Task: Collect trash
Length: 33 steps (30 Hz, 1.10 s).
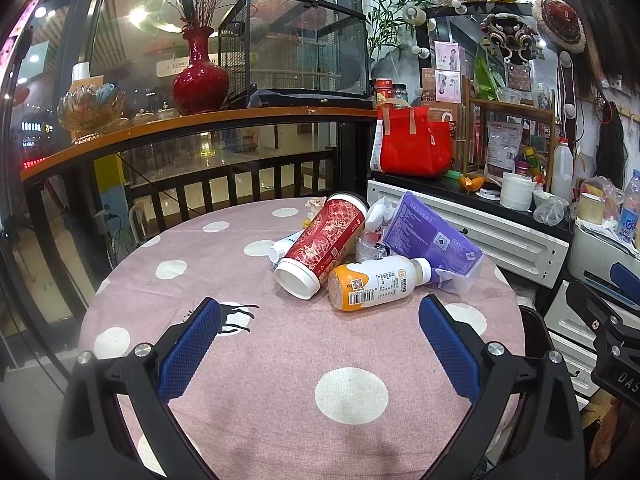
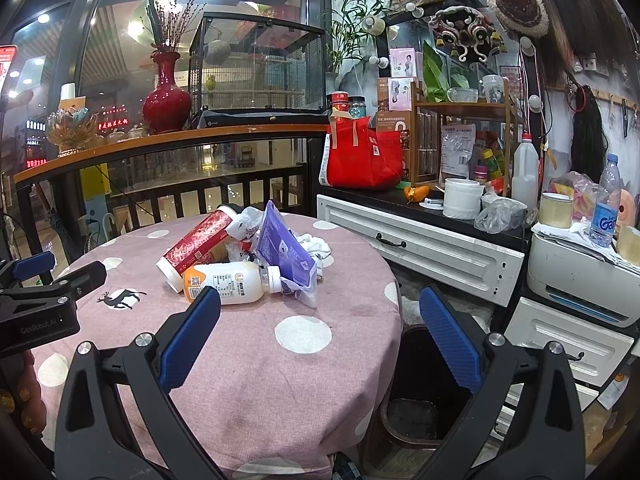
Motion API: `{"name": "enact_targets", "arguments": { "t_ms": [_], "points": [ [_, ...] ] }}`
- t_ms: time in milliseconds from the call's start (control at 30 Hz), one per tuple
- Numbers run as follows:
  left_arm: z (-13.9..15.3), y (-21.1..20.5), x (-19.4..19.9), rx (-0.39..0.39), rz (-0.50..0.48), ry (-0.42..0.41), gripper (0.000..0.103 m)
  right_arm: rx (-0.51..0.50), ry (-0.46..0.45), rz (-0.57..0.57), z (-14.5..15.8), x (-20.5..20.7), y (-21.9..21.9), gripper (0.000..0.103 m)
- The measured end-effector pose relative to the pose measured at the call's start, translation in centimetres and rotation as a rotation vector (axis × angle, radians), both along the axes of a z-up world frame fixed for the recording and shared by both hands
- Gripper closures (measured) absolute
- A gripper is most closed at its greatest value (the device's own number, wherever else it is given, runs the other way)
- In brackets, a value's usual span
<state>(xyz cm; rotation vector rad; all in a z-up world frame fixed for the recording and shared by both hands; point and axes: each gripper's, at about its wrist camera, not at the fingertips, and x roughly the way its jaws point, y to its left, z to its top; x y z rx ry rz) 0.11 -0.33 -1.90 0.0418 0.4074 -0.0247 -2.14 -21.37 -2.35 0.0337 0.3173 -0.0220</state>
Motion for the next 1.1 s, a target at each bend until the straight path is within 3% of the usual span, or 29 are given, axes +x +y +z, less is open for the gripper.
{"name": "enact_targets", "arguments": {
  "t_ms": [267, 700, 867, 1100],
  "points": [
    [-0.3, 0.1, 0.4, 0.000, 0.001, 0.032, 0.005, -0.009, 0.030, 0.007, -0.6, 0.8, -0.1, 0.005],
    [-2.0, 2.2, 3.9, -0.035, 0.000, 0.189, 0.005, -0.012, 0.223, 0.087, -2.9, 4.9, -0.7, 0.005],
    [-2.4, 3.2, 5.8, -0.051, -0.028, 0.236, 0.005, -0.030, 0.289, 0.156, -2.9, 8.1, -0.7, 0.005],
    [-2.1, 3.0, 8.7, -0.051, -0.120, 0.289, 0.005, -0.036, 0.294, 0.240, -1.3, 13.4, -0.4, 0.005]
  ]
}}
